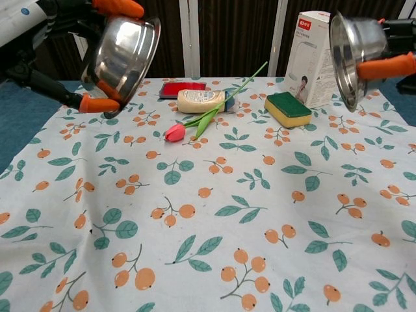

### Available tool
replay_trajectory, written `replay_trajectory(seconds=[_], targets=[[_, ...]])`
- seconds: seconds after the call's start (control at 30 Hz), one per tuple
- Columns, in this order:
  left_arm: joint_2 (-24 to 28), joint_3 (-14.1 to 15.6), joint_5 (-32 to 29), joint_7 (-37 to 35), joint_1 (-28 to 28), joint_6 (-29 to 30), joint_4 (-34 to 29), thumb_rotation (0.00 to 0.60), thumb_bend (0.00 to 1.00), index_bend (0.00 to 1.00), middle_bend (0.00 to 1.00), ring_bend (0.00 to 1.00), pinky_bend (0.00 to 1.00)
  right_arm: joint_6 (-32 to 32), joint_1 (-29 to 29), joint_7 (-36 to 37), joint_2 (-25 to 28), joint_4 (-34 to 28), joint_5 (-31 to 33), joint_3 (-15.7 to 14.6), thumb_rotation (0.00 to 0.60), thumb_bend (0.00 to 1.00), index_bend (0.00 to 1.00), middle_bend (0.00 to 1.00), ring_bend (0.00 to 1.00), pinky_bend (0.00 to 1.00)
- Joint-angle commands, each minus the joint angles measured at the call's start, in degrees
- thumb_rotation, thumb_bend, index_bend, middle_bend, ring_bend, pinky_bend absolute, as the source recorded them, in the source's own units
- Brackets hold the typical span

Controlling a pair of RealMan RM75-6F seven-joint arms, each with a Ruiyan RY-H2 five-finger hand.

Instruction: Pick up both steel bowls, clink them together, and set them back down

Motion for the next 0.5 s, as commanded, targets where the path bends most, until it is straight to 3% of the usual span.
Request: replay_trajectory(seconds=[0.03,0.2,0.5], targets=[[-2.18,0.04,0.83,-0.43,-0.83,0.93,1.15,0.6,0.61,0.45,0.58,0.5,0.71,-6.13,-0.77,8.73,4.71,-3.89,-1.06,3.35,0.6,0.32,1.0,0.96,1.0,1.0],[-4.26,0.25,1.16,-0.64,-1.92,0.76,2.04,0.6,0.61,0.45,0.58,0.5,0.71,-10.69,0.25,15.01,5.96,-7.74,0.59,4.5,0.6,0.32,1.0,0.96,1.0,1.0],[-7.65,0.25,3.43,-4.24,-3.58,4.17,5.32,0.6,0.61,0.45,0.59,0.5,0.71,-12.5,2.91,12.87,3.56,-10.35,5.13,3.44,0.6,0.32,1.0,0.96,1.0,1.0]])
